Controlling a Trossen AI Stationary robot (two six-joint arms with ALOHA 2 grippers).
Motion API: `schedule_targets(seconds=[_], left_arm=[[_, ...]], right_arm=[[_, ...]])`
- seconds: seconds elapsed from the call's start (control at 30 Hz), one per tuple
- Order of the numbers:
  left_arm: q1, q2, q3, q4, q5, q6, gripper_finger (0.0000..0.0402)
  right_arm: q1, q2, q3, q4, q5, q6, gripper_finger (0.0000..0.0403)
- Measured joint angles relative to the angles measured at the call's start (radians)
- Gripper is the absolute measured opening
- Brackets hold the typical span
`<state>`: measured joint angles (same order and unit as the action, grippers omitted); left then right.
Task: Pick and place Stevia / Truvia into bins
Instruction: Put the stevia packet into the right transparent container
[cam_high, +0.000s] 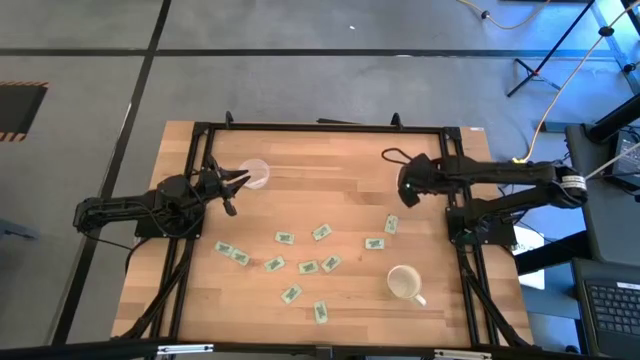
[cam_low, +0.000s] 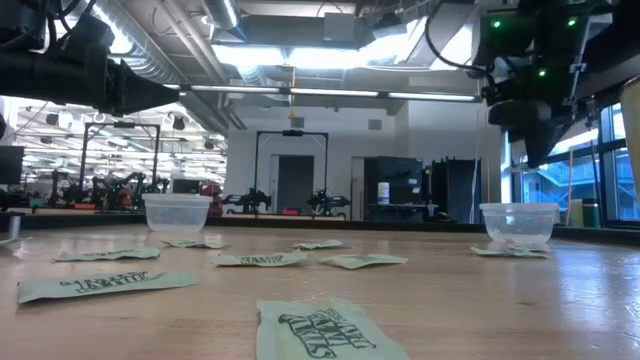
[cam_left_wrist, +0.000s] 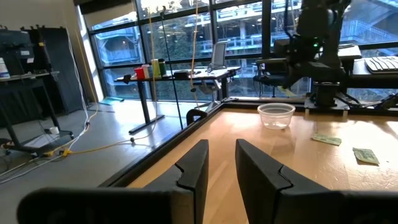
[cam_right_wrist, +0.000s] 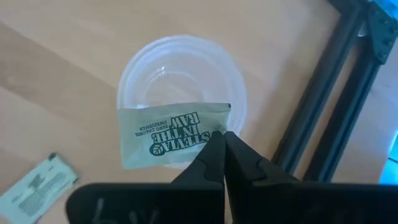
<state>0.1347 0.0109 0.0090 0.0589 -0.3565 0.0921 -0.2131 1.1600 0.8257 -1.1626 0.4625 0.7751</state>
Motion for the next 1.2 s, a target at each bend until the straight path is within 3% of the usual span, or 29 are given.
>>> schedule_targets(seconds=[0.4,0.9,1.2], left_arm=[[0.000,0.000,0.000,-0.001,0.015,0.000,0.0075],[0.000,0.000,0.000,-0.001,0.015,0.000,0.0075],[0.000,0.000,0.000,-0.001,0.014,0.000,0.0075]], right_arm=[[-0.120,0.099,0.000,0.075,-0.064,-0.080,0.0000],[-0.130,0.282,0.000,0.126,-0.107,-0.072,0.0000],[-0.130,0.311,0.000,0.124,-0.109,-0.068,0.0009]])
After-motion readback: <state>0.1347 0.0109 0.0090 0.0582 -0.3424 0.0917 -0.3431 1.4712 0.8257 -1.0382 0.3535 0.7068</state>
